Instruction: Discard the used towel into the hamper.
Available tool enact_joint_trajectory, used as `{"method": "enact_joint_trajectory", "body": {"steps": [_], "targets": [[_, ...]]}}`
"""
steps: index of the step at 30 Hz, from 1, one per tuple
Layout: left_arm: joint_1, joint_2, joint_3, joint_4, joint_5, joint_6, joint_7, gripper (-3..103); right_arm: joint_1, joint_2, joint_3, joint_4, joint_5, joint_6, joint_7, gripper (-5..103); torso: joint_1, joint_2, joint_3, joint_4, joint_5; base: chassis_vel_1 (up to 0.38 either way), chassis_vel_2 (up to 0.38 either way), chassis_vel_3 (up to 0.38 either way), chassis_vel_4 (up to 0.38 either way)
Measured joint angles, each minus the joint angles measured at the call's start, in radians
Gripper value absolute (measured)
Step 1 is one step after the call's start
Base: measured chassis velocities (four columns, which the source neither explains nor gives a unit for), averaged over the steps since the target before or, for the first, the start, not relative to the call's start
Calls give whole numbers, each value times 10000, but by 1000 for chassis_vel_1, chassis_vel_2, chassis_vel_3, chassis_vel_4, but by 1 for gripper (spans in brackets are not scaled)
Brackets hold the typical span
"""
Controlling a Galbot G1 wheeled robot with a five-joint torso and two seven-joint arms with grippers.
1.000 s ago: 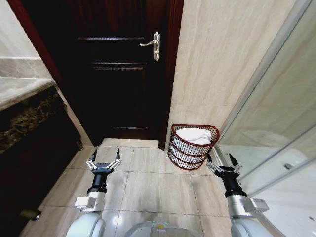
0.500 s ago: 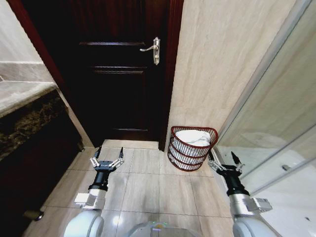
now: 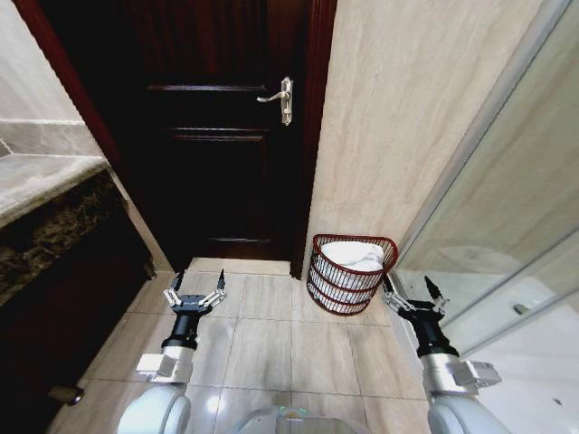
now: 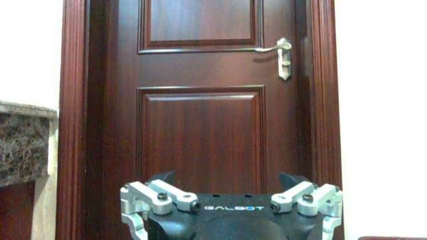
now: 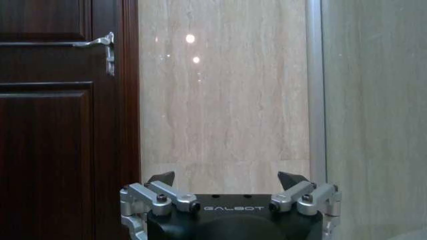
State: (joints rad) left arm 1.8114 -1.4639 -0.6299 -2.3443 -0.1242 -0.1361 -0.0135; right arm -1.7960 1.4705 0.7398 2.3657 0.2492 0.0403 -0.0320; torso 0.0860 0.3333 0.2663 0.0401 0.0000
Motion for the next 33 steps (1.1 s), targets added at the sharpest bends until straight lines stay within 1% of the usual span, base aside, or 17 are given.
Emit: {"method": "enact_joint_trajectory", "body": {"steps": [10,21,28,33], "targets": [[11,-21,30,-16,61,-7,0,100,-34,-16,49,-13,52,70,-30,100,141,430,289,0,0,0,0,0,0],[20,-1,5,11,67,-22,-3,100,-49,-68,141,-68,168,113,-136,100,292,826,533,0,0,0,0,0,0],[18,19,-53,128,19,-60,-13,100,-73,-37,113,-178,176,135,-252,100,401,1168,766,0,0,0,0,0,0],[-5,90,-92,169,-45,-62,-13,100,-64,-25,83,-188,174,141,-330,100,452,1312,859,0,0,0,0,0,0]]}}
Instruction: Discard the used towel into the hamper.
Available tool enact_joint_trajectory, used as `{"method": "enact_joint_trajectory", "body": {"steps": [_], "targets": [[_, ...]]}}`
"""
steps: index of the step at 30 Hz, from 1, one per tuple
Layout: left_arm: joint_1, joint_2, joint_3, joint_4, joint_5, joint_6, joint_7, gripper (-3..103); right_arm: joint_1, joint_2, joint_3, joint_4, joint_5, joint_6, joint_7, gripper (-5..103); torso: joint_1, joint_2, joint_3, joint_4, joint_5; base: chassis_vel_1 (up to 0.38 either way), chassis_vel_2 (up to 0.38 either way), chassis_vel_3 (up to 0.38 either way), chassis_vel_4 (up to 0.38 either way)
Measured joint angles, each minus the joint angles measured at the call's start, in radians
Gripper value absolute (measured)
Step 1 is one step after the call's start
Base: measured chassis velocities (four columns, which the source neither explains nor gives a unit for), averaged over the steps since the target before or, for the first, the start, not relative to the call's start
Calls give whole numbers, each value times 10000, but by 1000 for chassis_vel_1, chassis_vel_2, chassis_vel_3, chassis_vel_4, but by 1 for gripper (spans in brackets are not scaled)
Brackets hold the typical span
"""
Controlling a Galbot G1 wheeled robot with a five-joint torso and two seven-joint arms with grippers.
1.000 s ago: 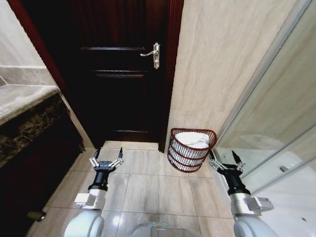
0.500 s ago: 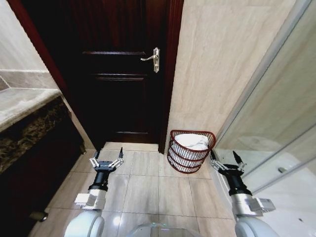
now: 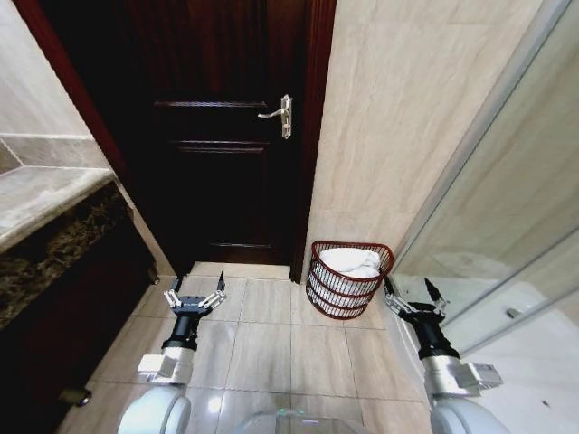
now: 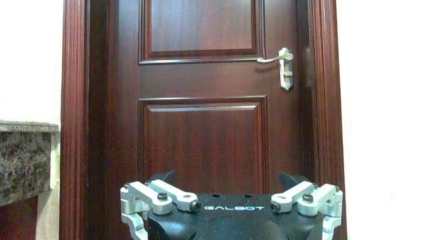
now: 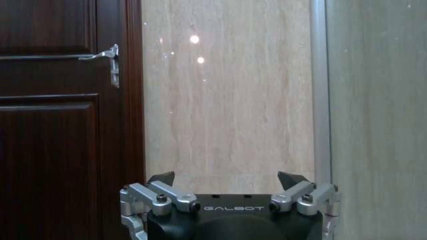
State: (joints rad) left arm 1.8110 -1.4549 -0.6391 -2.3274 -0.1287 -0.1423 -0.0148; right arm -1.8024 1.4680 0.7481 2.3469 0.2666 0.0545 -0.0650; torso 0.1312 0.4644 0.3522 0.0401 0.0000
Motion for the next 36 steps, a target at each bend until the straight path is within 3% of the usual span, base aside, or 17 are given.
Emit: {"method": "enact_joint_trajectory", "body": {"steps": [11,36], "targets": [[5,-84,-43,601,-27,-162,-31,100,107,111,-322,-252,-350,2,-51,100,181,486,307,1,0,0,0,0,0],[-24,-92,-172,362,-179,-187,38,100,158,172,-404,180,-633,-248,1,100,594,1524,930,0,0,0,0,0,0]]}}
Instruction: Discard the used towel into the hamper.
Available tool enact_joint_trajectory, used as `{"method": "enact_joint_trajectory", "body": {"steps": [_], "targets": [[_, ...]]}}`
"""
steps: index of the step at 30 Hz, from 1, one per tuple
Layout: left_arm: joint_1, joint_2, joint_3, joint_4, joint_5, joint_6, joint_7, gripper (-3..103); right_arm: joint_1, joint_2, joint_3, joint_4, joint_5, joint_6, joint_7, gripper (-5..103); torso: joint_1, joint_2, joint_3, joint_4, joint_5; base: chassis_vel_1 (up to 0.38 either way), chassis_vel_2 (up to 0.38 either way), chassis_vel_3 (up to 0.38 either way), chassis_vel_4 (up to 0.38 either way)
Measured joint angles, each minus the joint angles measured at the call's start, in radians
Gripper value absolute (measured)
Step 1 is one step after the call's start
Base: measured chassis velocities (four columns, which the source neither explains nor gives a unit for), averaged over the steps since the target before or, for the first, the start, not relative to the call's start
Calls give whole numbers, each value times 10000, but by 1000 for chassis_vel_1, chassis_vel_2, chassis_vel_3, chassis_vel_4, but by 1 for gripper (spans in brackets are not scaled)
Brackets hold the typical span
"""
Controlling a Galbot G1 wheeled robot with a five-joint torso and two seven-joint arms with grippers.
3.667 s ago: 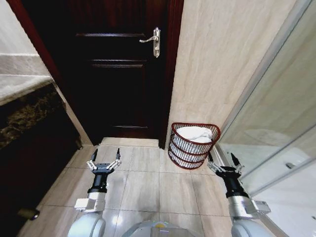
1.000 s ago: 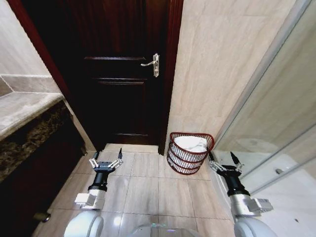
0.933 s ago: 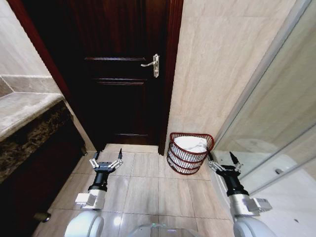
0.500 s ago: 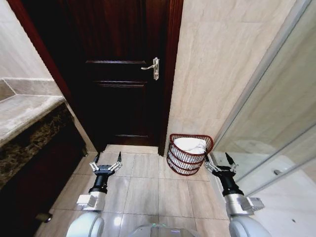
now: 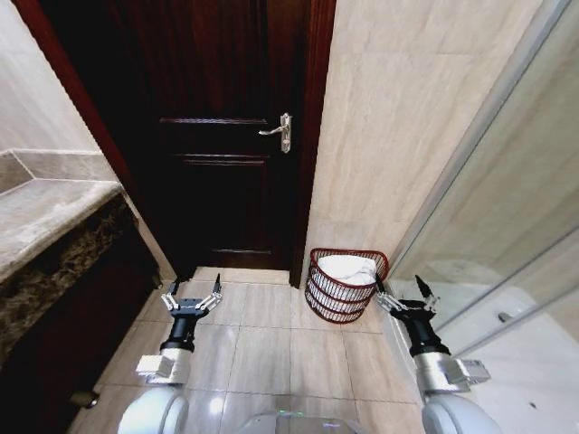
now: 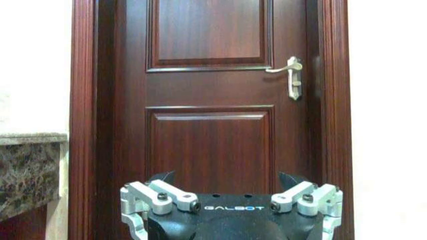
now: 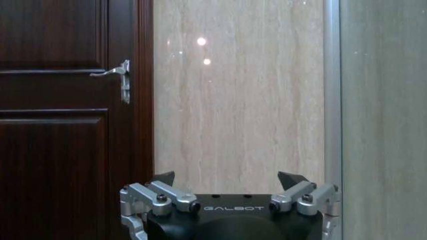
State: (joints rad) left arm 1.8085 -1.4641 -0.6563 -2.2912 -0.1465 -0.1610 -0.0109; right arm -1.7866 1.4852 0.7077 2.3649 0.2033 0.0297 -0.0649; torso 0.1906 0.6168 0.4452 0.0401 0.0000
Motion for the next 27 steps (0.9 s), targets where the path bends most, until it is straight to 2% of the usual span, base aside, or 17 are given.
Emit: {"method": "enact_joint_trajectory", "body": {"steps": [27], "targets": [[0,-5,44,-144,53,92,6,100,40,-54,64,63,18,-66,-26,100,452,1145,695,0,0,0,0,0,0]]}}
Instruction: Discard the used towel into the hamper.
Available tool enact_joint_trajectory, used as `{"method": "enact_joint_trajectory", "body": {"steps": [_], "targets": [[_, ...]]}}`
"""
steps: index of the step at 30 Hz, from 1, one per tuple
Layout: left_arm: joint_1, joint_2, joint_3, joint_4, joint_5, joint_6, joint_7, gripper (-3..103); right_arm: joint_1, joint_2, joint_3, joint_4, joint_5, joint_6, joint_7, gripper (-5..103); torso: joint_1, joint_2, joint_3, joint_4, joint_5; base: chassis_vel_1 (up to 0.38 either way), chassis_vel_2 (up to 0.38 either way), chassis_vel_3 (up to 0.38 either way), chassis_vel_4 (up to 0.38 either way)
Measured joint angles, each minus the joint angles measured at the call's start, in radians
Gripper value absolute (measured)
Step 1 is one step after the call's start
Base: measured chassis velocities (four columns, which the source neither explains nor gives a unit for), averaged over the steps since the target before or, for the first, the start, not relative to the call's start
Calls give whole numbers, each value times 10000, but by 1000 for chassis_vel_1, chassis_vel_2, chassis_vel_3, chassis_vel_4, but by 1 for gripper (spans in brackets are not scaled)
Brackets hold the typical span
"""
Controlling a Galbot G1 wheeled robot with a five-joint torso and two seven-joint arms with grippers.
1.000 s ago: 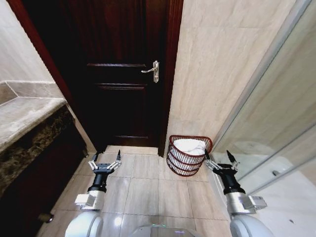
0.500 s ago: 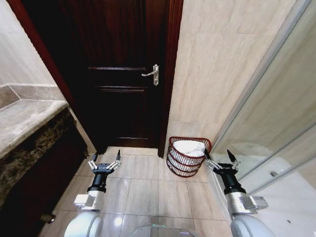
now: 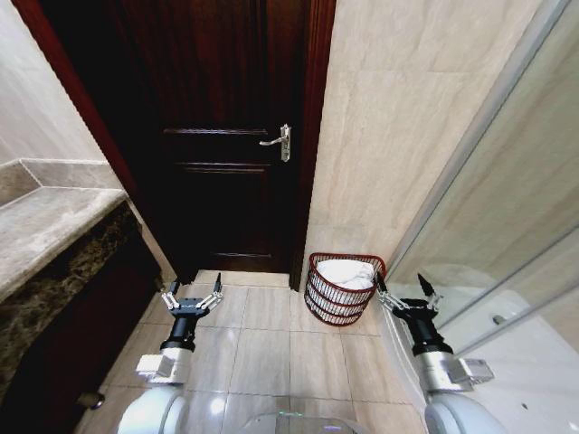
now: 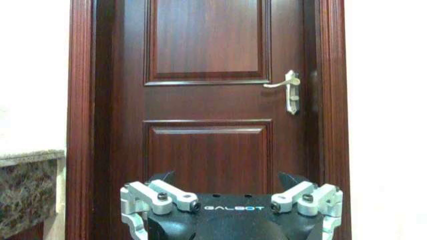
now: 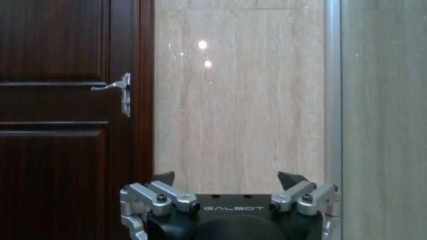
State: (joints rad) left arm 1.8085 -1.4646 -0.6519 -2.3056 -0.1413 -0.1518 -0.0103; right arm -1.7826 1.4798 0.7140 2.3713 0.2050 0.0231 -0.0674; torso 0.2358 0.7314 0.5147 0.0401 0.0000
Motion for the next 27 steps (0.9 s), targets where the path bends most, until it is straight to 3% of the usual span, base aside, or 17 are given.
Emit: {"method": "enact_joint_trajectory", "body": {"steps": [27], "targets": [[10,-46,58,-85,187,97,0,100,166,-138,-37,51,51,-150,44,100,504,1184,678,0,0,0,0,0,0]]}}
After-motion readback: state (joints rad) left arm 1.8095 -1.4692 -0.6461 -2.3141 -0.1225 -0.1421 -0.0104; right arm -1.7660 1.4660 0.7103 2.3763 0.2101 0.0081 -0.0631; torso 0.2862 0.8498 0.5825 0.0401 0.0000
